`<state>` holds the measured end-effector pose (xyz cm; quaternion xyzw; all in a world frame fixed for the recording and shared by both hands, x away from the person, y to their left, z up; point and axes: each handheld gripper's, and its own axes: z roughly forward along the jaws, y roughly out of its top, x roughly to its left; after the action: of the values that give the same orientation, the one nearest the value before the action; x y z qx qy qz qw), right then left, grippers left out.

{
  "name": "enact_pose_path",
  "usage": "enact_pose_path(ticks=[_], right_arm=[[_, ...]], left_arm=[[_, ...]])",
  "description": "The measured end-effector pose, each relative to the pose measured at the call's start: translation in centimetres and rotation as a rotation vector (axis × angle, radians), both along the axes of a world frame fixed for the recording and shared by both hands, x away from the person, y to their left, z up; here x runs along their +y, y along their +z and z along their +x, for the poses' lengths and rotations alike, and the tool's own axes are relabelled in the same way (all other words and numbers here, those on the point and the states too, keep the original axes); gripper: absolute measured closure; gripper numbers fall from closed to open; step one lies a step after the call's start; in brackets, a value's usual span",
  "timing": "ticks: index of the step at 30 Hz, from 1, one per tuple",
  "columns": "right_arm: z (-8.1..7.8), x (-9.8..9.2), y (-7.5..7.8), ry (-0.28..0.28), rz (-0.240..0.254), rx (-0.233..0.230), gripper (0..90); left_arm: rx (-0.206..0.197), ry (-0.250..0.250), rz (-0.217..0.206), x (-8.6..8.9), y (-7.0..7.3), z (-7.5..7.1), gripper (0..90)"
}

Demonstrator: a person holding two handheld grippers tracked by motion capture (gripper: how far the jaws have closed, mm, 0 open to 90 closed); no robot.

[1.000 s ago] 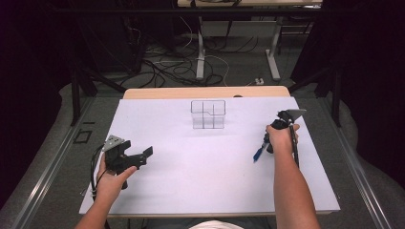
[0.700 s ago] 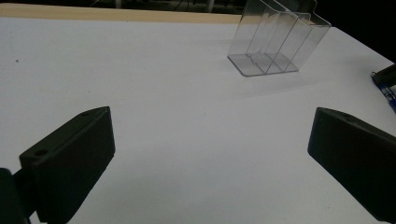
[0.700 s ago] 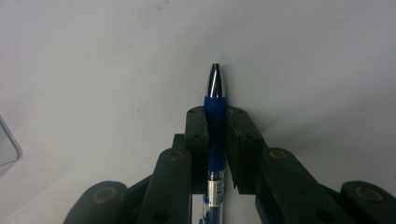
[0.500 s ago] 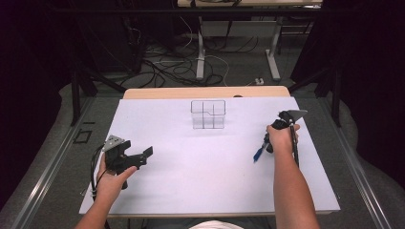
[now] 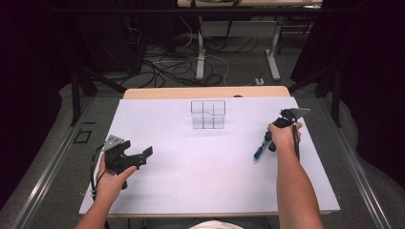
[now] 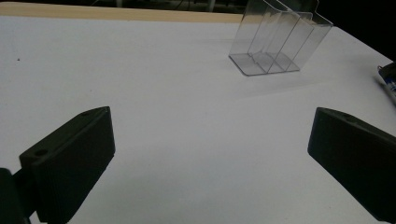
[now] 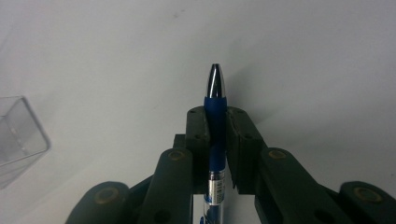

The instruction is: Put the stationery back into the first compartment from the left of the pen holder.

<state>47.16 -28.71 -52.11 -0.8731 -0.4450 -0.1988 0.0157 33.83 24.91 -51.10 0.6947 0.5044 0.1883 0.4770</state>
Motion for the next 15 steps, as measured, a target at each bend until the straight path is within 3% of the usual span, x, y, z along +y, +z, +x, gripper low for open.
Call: enact_pose_path(ticks=[4, 8, 9, 12, 13, 15], right_arm=[[0.1, 0.2, 0.7, 0.034, 0.055, -0.054, 80.5], [0.2, 0.5, 0.8, 0.068, 0.056, -0.065, 80.5], [0.3, 0.8, 0.9, 0.083, 0.068, -0.105, 80.5], [0.3, 1.0, 1.3, 0.11, 0.079, -0.11, 80.5], [0.4, 1.4, 1.5, 0.115, 0.08, -0.144, 80.5], [0.3, 1.4, 1.7, 0.126, 0.083, -0.158, 80.5]], left_arm=[[0.001, -0.005, 0.0, -0.1, 0.0, 0.0, 0.5], [0.0, -0.004, 0.0, -0.1, 0.0, 0.0, 0.5], [-0.002, -0.003, 0.002, -0.1, 0.0, 0.0, 0.5], [-0.001, -0.001, 0.001, 0.0, -0.1, 0.0, 0.5], [-0.002, -0.002, 0.001, -0.1, -0.1, 0.0, 0.5], [-0.001, -0.003, 0.001, -0.1, -0.1, 0.0, 0.5]])
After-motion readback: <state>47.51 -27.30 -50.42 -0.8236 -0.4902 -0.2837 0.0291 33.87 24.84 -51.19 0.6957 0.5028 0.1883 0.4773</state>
